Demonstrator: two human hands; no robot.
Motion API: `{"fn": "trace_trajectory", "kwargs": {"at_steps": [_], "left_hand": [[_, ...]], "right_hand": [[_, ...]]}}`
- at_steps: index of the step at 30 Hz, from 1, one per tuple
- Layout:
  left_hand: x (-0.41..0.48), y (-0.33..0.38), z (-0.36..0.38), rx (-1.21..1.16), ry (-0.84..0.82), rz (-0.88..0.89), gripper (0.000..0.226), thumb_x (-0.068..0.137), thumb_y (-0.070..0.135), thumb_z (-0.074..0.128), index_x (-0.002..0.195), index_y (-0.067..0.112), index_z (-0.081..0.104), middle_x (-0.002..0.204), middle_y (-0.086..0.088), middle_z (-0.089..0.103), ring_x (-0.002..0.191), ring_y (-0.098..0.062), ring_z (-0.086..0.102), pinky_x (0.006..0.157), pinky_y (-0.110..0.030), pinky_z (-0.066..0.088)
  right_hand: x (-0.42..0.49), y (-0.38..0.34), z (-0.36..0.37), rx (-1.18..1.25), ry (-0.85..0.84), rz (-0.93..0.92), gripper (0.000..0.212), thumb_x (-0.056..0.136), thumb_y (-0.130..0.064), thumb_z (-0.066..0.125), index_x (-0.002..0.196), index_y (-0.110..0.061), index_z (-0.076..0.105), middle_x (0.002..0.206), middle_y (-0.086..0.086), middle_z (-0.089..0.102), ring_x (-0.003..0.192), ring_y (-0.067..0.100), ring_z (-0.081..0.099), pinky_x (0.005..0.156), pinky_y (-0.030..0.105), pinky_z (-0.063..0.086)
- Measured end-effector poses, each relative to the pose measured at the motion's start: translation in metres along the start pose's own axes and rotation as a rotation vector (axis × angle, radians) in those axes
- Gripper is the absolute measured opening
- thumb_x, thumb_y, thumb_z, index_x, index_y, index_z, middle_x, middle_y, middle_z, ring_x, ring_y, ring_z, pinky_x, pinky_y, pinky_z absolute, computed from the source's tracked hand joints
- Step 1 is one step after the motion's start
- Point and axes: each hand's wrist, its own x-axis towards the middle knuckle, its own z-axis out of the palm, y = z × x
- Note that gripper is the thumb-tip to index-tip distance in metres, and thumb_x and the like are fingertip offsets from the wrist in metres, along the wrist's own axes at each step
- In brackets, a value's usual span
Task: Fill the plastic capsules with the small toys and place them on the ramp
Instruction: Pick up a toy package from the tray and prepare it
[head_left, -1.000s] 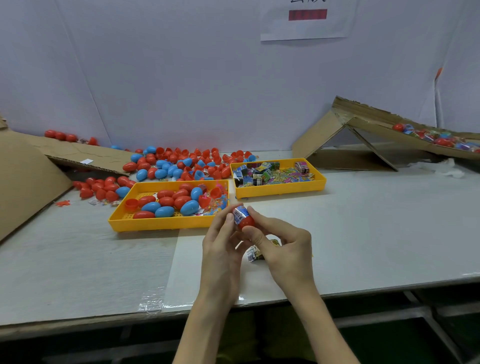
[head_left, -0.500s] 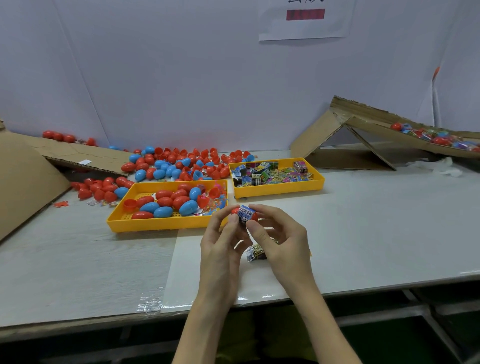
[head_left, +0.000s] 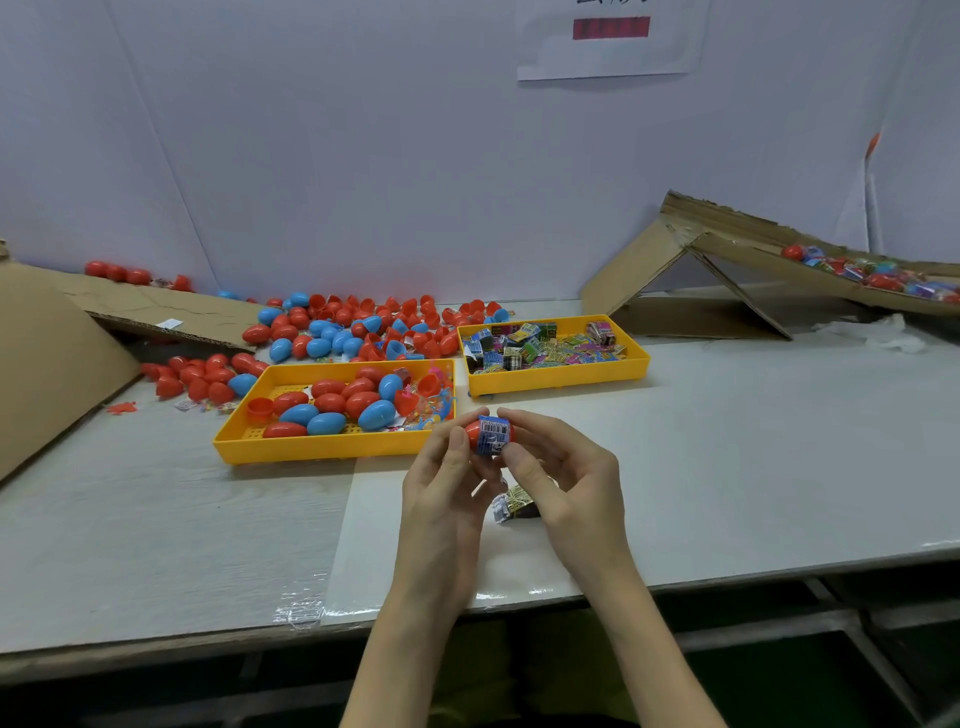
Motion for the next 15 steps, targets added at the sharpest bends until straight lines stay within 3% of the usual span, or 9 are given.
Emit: {"fn": "trace_trajectory", "kwargs": {"at_steps": [6, 15], "left_hand": [[-0.0013, 0.0005, -0.0005, 0.004, -0.002, -0.006, 0.028, 0.083, 0.04, 0.064, 0.102, 0.023, 0.075, 0.098, -0.008, 0.069, 0.094, -0.021, 0.063, 0.087, -0.037, 0.053], [-0.0009, 0.0009, 0.0019, 0.016, 0.053, -0.019, 0.036, 0.086, 0.042, 0.061, 0.116, 0.025, 0.072, 0.101, -0.009, 0.068, 0.095, -0.024, 0.059, 0.086, -0.04, 0.047]], "right_hand": [[-0.0004, -0.0003, 0.0003, 0.047, 0.011, 0.01, 0.028, 0.088, -0.018, 0.067, 0.115, -0.027, 0.071, 0.106, -0.006, 0.076, 0.1, 0.015, 0.072, 0.083, 0.028, 0.058], [-0.0003, -0.0013, 0.0001, 0.017, 0.019, 0.021, 0.034, 0.086, -0.008, 0.075, 0.114, -0.027, 0.072, 0.102, -0.005, 0.076, 0.09, 0.017, 0.074, 0.074, 0.026, 0.059]]}}
